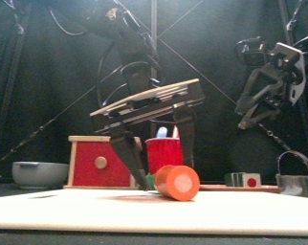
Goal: Put carrot into bowl
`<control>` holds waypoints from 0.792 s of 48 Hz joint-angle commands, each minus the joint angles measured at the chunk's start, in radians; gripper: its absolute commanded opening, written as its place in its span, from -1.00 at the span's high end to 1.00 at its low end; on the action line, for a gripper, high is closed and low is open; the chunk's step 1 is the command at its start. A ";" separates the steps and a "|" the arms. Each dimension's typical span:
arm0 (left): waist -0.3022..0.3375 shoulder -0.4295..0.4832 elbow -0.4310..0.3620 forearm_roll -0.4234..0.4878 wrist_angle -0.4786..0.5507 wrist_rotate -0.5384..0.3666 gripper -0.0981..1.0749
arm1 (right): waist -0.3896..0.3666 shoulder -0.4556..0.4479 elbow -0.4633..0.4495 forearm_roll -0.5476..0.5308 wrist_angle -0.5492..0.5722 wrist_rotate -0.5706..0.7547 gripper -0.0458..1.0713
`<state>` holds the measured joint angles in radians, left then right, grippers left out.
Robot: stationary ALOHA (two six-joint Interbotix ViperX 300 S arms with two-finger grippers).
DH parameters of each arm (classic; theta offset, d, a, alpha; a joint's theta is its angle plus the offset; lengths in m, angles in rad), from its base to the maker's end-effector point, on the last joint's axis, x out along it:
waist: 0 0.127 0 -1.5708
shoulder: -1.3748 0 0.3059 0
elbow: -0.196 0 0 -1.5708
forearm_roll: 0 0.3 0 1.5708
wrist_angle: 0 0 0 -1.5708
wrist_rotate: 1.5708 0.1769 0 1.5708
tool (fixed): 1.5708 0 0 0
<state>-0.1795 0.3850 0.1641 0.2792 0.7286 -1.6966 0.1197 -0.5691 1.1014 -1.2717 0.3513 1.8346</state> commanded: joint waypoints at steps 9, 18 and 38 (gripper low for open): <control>-0.003 0.003 -0.021 0.005 0.003 -0.002 -0.47 | 0.003 -0.011 -0.009 0.003 -0.002 -0.002 -0.74; -0.017 -0.020 -0.009 0.002 0.003 0.008 -0.22 | 0.003 -0.015 -0.009 0.008 0.000 -0.002 -0.74; -0.006 -0.417 0.126 0.160 0.023 0.175 -0.22 | -0.002 -0.018 -0.006 0.029 0.000 -0.003 -0.74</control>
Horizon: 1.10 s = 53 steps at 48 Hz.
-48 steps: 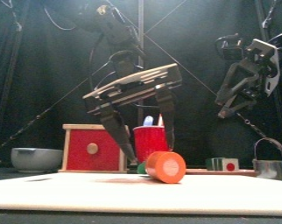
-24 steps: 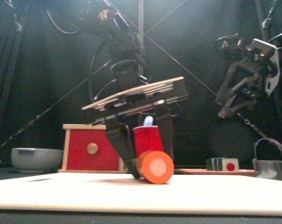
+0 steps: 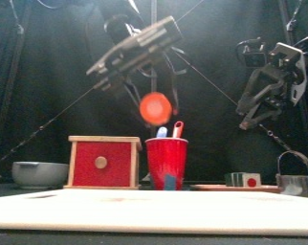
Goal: Put carrot into bowl
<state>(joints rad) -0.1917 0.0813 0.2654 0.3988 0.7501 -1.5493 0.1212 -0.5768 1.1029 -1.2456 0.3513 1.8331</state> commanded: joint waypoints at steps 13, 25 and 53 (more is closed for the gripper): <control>0.049 -0.396 0.290 0.242 -0.002 0.153 -0.22 | -0.012 -0.014 -0.003 0.021 0.000 -0.002 -0.74; 0.078 -0.693 0.543 0.413 -0.077 0.256 -0.22 | -0.018 -0.034 -0.005 0.023 0.000 0.002 -0.74; 0.560 -0.870 0.896 0.535 -0.360 0.261 -0.22 | -0.026 -0.041 -0.014 0.137 0.000 0.002 -0.74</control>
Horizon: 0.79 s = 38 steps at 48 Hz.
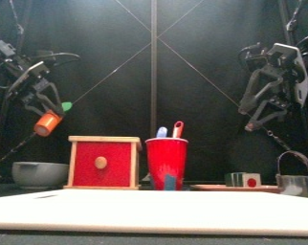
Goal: Put carrot into bowl
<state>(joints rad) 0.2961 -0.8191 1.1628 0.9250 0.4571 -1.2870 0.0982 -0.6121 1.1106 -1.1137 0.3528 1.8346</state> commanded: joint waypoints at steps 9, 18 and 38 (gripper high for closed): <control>0.242 0.130 0.041 0.011 -0.204 0.000 -0.22 | -0.005 -0.006 -0.018 0.018 -0.002 0.000 -0.74; 0.295 0.216 0.058 0.035 -0.272 -0.002 -0.24 | -0.005 -0.006 -0.017 0.023 -0.002 0.000 -0.74; 0.295 0.247 0.055 0.064 -0.272 -0.002 -0.72 | -0.003 -0.005 -0.009 0.034 -0.002 0.000 -0.74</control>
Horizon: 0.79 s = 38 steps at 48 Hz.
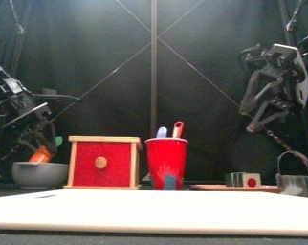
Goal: Put carrot into bowl
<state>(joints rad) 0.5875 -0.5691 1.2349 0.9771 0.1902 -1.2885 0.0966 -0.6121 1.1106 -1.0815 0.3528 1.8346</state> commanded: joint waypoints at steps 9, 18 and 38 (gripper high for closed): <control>0.003 -0.008 -0.023 0.015 -0.009 0.002 -0.81 | -0.002 -0.006 -0.005 0.012 -0.002 0.000 -0.74; -0.021 -0.040 -0.038 0.014 -0.044 0.003 -0.81 | 0.002 -0.006 -0.008 0.012 -0.002 0.002 -0.74; -0.255 -0.164 -0.072 0.081 -0.446 0.153 -0.81 | 0.069 -0.052 -0.072 -0.172 -0.012 -0.002 -0.74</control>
<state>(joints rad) 0.3682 -0.7286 1.1904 1.0554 -0.1657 -1.1643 0.1427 -0.6473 1.0707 -1.2088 0.3482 1.8316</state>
